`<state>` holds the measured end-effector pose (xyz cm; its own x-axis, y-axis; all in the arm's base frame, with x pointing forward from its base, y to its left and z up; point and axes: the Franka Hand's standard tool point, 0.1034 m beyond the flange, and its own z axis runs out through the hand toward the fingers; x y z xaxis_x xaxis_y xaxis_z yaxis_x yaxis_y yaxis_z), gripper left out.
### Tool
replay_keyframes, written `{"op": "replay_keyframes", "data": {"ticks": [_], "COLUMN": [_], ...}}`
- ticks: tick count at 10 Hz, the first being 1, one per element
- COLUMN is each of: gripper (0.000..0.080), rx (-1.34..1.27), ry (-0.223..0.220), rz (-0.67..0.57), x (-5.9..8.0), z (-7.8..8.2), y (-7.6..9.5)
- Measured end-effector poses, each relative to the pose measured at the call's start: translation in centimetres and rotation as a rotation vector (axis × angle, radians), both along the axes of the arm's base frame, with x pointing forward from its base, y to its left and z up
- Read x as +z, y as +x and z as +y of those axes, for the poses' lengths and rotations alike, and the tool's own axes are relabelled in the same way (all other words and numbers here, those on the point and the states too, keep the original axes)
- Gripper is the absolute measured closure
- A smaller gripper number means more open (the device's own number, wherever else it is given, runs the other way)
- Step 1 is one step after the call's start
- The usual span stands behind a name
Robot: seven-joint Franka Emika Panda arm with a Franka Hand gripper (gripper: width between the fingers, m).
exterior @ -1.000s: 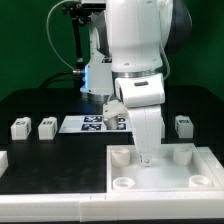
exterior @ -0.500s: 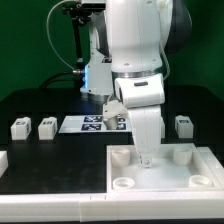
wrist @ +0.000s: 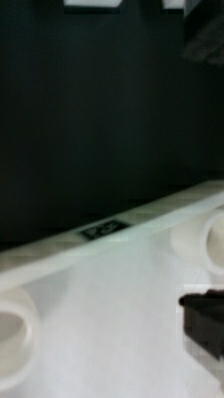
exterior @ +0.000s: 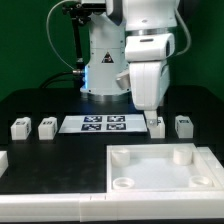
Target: Assemble one leg
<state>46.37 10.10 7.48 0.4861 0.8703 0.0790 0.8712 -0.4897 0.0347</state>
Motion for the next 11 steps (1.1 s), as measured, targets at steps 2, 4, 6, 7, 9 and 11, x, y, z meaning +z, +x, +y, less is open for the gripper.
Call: {"op": "replay_keyframes", "data": {"ticks": [2, 4, 6, 7, 9, 11], "gripper": [0.0151, 0.0151, 0.0151, 0.0151, 0.0151, 0.0151], "rx": [-0.247, -0.451, -0.717, -0.942, -1.227, -1.183], "ry": [0.016, 0.036, 0.066, 0.08, 0.091, 0.064], "rz": [0.024, 0.035, 0.06, 0.097, 0.136, 0.161], "x": [-0.2, -0.4, -0.4, -0.6, -1.8, -1.8], "z": [2.8, 3.1, 3.4, 4.1, 6.1, 5.7], "y": [-1.9, -1.9, -2.0, -2.6, -4.3, -4.2]}}
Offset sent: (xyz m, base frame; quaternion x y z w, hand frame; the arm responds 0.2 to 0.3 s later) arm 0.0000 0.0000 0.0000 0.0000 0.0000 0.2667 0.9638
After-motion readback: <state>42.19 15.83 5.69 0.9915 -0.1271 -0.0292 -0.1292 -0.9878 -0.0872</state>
